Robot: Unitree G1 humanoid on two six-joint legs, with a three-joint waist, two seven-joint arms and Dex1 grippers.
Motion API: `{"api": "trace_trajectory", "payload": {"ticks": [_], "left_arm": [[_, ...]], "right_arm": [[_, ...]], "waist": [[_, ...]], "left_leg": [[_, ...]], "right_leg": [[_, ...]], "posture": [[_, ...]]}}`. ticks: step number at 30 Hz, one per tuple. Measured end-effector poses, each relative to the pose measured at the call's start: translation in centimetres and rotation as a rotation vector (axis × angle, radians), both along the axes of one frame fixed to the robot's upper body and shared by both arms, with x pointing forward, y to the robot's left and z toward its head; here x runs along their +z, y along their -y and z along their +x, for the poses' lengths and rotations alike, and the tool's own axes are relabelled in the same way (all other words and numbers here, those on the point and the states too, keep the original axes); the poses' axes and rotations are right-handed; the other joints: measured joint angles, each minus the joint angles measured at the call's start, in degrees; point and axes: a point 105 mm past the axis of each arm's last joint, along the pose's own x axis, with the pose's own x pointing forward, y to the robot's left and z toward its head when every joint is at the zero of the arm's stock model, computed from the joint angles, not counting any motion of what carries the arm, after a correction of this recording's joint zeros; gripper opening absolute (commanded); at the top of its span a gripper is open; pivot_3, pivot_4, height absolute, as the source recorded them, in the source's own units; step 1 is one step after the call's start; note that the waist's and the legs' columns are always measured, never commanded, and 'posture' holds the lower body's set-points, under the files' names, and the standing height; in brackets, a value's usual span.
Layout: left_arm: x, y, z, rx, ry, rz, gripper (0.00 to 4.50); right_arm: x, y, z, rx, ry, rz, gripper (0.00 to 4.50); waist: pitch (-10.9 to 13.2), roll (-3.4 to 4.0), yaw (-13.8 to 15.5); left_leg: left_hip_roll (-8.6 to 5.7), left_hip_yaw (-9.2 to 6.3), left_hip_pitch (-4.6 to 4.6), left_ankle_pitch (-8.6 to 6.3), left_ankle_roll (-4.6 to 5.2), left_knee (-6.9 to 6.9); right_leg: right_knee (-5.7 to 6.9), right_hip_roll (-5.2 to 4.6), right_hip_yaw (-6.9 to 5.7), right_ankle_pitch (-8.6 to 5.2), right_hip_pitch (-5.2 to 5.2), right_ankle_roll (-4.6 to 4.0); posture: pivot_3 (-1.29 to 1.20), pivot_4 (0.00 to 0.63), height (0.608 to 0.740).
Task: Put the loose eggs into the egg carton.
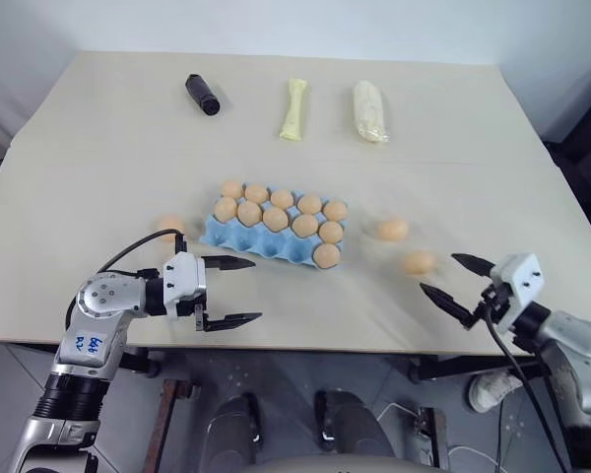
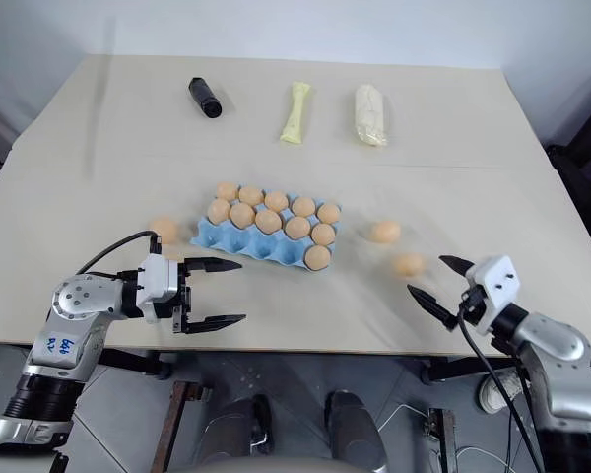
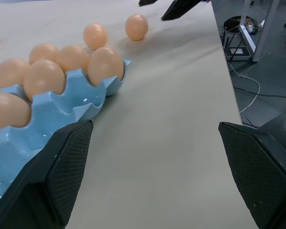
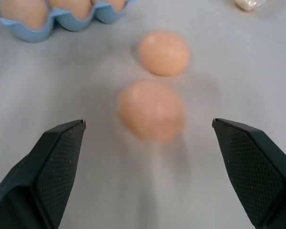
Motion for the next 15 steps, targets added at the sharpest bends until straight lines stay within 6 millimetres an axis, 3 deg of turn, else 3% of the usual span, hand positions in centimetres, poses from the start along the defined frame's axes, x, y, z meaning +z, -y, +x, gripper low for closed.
{"api": "trace_trajectory", "payload": {"ticks": [5,9,13,15], "left_arm": [[0.0,-0.6,0.4,0.036,-0.001,-0.005,4.49],[0.0,-1.1,0.4,0.061,-0.005,-0.006,4.50],[-0.4,-1.6,0.2,0.090,-0.020,-0.008,4.50],[-0.4,-1.8,0.3,0.106,-0.018,-0.008,4.50]], "right_arm": [[-0.4,-1.0,2.4,0.057,-0.032,-0.008,4.50],[-1.3,-1.7,3.0,0.086,-0.072,0.011,3.58],[-1.8,-2.2,2.7,0.115,-0.090,0.022,2.26],[-1.4,-2.6,2.4,0.138,-0.082,0.029,2.09]], "waist": [[0.00,0.01,0.17],[-0.01,0.03,0.41],[0.00,0.04,0.33],[0.00,0.04,0.31]], "left_leg": [[0.02,-0.02,-0.06,-0.05,0.00,-0.02],[0.04,0.00,-0.13,-0.09,0.07,-0.02],[0.06,0.13,-0.15,-0.10,0.18,-0.01],[0.07,0.13,-0.15,-0.20,0.00,0.00]], "right_leg": [[-0.01,0.00,-0.06,0.16,-0.07,0.31],[-0.02,0.00,-0.12,0.15,-0.13,0.31],[-0.02,-0.03,-0.12,0.15,-0.20,0.32],[0.00,-0.03,-0.12,0.15,-0.22,0.32]], "posture": [[0.00,0.150,0.740],[0.00,0.150,0.740],[0.00,0.150,0.740],[0.00,0.150,0.740]]}}
